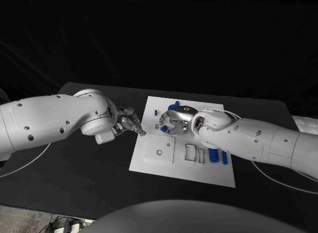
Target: Assemble the parts on the task board
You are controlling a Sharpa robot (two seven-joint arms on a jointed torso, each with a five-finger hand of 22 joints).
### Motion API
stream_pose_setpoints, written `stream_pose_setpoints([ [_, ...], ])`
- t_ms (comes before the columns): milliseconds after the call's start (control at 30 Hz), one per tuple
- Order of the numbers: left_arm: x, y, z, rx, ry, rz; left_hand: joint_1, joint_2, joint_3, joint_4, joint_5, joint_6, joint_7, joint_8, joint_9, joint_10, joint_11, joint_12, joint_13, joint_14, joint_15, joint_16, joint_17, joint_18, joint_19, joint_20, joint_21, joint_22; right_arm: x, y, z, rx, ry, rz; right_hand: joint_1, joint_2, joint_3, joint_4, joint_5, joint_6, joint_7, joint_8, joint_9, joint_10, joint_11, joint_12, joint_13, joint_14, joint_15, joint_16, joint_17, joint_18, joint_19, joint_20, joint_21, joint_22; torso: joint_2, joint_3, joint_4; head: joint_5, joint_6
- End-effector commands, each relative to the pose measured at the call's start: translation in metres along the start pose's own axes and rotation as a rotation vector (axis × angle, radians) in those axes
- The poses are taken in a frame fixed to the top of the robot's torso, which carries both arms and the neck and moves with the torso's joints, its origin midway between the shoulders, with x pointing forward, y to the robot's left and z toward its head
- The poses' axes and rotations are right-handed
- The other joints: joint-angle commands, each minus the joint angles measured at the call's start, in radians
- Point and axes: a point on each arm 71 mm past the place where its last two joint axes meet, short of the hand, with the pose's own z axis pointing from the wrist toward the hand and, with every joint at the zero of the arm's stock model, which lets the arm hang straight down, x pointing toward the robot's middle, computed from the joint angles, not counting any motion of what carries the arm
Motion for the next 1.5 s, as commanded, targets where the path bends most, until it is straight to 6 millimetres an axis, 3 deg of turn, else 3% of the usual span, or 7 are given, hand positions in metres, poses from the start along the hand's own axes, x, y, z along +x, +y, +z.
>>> stream_pose_setpoints([
  [33,0.001,-0.003,0.0,0.012,0.009,0.01,0.006,0.001,0.0,0.006,-0.004,-0.007,0.0,0.003,-0.001,0.106,-0.003,0.002,0.262,0.105,-0.007,0.002,0.263,-0.002,0.061,-0.007,-0.006,0.235,0.003,0.001,0.001,-0.006,0.003,-0.01,-0.016,0.001,0.008,0.002,0.003,-0.012,0.002,0.002,0.001,0.106,-0.009,0.003,0.263,0.106,-0.005,0.003,0.263,-0.008,0.089,-0.008,-0.005,0.256,0.0,-0.0001,0.0007,0.002,0.0],
  [433,0.001,-0.003,0.001,0.012,0.008,0.01,0.006,0.005,-0.001,0.012,-0.003,-0.007,0.001,0.007,-0.003,0.106,-0.003,0.002,0.262,0.105,-0.006,0.002,0.263,0.0,0.057,-0.006,-0.014,0.232,0.009,-0.004,0.0,0.001,-0.027,-0.005,-0.013,0.002,0.068,-0.014,0.105,0.09,0.008,0.07,0.035,0.106,-0.005,0.003,0.263,0.106,-0.002,0.003,0.263,-0.008,0.087,-0.006,-0.007,0.255,-0.002,-0.0009,-0.0018,0.007,0.0],
  [700,0.002,-0.005,0.002,0.017,0.009,0.012,0.007,0.011,-0.002,0.018,-0.001,-0.01,0.001,0.01,-0.005,0.106,-0.002,0.002,0.262,0.105,-0.005,0.002,0.263,0.004,0.048,-0.005,-0.03,0.228,0.002,-0.006,-0.005,-0.022,-0.127,0.042,-0.025,0.016,0.086,-0.013,0.062,0.126,0.01,0.128,0.088,0.106,-0.003,0.003,0.263,0.106,0.0,0.003,0.263,-0.007,0.085,-0.004,-0.01,0.254,-0.003,0.0004,-0.0038,0.007,0.0],
  [1067,0.001,-0.012,0.005,0.085,-0.013,-0.017,0.012,0.012,-0.015,0.039,-0.009,-0.041,0.012,0.004,-0.021,0.106,0.007,0.002,0.262,0.105,0.002,0.002,0.263,0.006,0.039,0.0,-0.045,0.223,-0.002,-0.018,-0.018,0.016,-0.213,0.388,-0.039,0.025,0.086,0.0,0.033,0.132,0.008,0.147,0.108,0.106,0.002,0.003,0.263,0.106,0.004,0.003,0.263,-0.001,0.069,-0.001,-0.029,0.246,-0.002,-0.0011,-0.0064,0.004,0.0],
  [1167,0.0,-0.016,0.005,0.112,-0.021,-0.029,0.016,0.015,-0.021,0.052,-0.016,-0.074,0.026,-0.02,-0.041,0.106,0.017,0.002,0.262,0.105,0.01,0.002,0.263,0.008,0.036,0.006,-0.052,0.221,0.0,-0.021,-0.019,0.026,-0.198,0.452,-0.048,0.025,0.084,0.009,0.021,0.113,0.009,0.138,0.105,0.106,0.002,0.003,0.263,0.106,0.005,0.003,0.263,0.002,0.059,0.001,-0.039,0.242,-0.002,0.0,-0.0072,0.003,0.0],
  [1367,0.0,-0.024,0.008,0.181,-0.03,-0.057,0.06,0.013,-0.021,0.061,0.012,-0.19,0.073,-0.13,-0.139,0.106,0.053,0.002,0.262,0.105,0.037,0.002,0.263,0.012,0.021,0.032,-0.074,0.215,0.001,-0.023,-0.021,0.018,-0.19,0.499,-0.054,0.023,0.083,0.016,0.012,0.101,0.011,0.131,0.102,0.106,0.002,0.003,0.263,0.106,0.006,0.003,0.263,0.004,0.055,0.001,-0.045,0.24,-0.002,0.0007,-0.0064,0.003,0.0],
  [1500,0.0,-0.03,0.009,0.226,-0.032,-0.077,0.123,0.001,-0.007,0.031,0.081,-0.269,0.048,-0.188,-0.194,0.106,0.031,0.002,0.262,0.105,0.029,0.002,0.263,0.015,0.016,0.03,-0.08,0.214,0.002,-0.021,-0.021,0.007,-0.188,0.511,-0.053,0.022,0.083,0.016,0.012,0.099,0.011,0.129,0.101,0.106,0.002,0.003,0.263,0.106,0.006,0.003,0.263,0.004,0.055,0.002,-0.044,0.24,-0.002,-0.0008,-0.0083,0.002,0.0],
])
